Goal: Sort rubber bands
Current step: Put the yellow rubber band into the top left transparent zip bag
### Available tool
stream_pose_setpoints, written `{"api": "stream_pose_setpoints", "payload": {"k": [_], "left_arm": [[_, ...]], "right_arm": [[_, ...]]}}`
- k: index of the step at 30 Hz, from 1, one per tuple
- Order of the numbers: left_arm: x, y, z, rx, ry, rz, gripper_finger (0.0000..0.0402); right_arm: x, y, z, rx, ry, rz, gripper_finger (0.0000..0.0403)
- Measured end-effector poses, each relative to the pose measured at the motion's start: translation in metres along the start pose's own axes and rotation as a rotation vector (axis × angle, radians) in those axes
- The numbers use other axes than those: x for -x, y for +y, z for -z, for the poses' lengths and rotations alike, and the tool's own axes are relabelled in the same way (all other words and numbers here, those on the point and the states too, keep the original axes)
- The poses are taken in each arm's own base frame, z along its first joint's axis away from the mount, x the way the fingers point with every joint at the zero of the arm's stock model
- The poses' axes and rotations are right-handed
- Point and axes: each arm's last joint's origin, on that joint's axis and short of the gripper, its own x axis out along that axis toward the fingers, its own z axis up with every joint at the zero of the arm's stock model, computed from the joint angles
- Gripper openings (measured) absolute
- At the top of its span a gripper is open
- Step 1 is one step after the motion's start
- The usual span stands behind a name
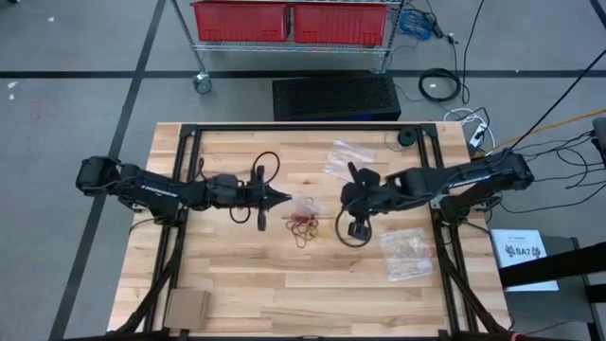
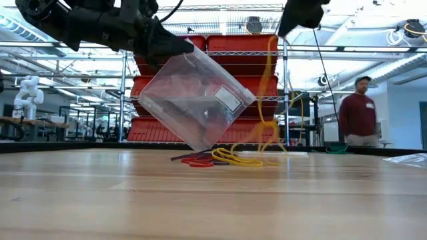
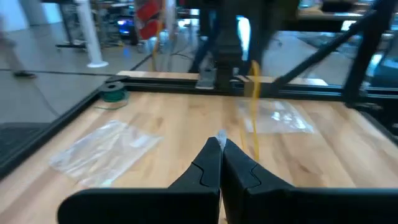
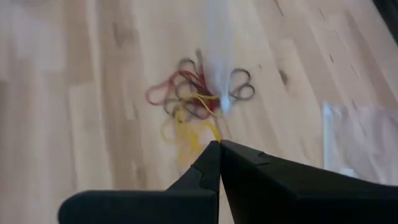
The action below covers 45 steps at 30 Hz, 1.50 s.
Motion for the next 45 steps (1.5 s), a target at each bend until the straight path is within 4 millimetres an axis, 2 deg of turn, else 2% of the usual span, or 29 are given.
{"api": "stream_pose_setpoints", "payload": {"k": [2, 6, 12, 18, 23, 29, 33, 36, 41, 45], "left_arm": [[0.000, 0.002, 0.000, 0.001, -0.001, -0.031, 0.0000], [0.000, 0.003, -0.001, 0.003, -0.007, -0.051, 0.0000], [0.000, 0.003, -0.002, 0.003, -0.017, -0.051, 0.0000], [0.000, 0.003, -0.002, 0.003, -0.020, -0.051, 0.0000], [0.000, 0.003, -0.002, 0.004, -0.022, -0.051, 0.0000], [0.000, 0.003, -0.002, 0.005, -0.022, -0.051, 0.0000], [0.000, 0.003, -0.002, 0.010, -0.022, -0.051, 0.0000], [0.000, 0.003, -0.002, 0.010, -0.022, -0.051, 0.0000], [0.000, 0.003, -0.002, 0.010, -0.021, -0.051, 0.0000], [0.000, 0.003, -0.002, 0.009, -0.017, -0.051, 0.0000]], "right_arm": [[-0.013, 0.008, 0.005, 0.040, 0.059, -0.012, 0.0000], [-0.048, 0.023, 0.030, 0.121, 0.227, -0.057, 0.0000], [-0.086, 0.040, 0.063, 0.132, 0.271, -0.141, 0.0000], [-0.102, 0.063, 0.088, 0.114, 0.191, -0.365, 0.0000], [-0.105, 0.066, 0.106, -0.035, 0.272, -0.373, 0.0007], [-0.104, 0.063, 0.102, -0.137, 0.270, -0.362, 0.0074], [-0.105, 0.052, 0.085, -0.174, 0.225, -0.351, 0.0139], [-0.109, 0.036, 0.070, -0.168, 0.138, -0.279, 0.0176], [-0.124, 0.000, 0.055, -0.102, 0.085, -0.174, 0.0184], [-0.145, -0.011, 0.053, 0.039, 0.083, -0.183, 0.0171]]}}
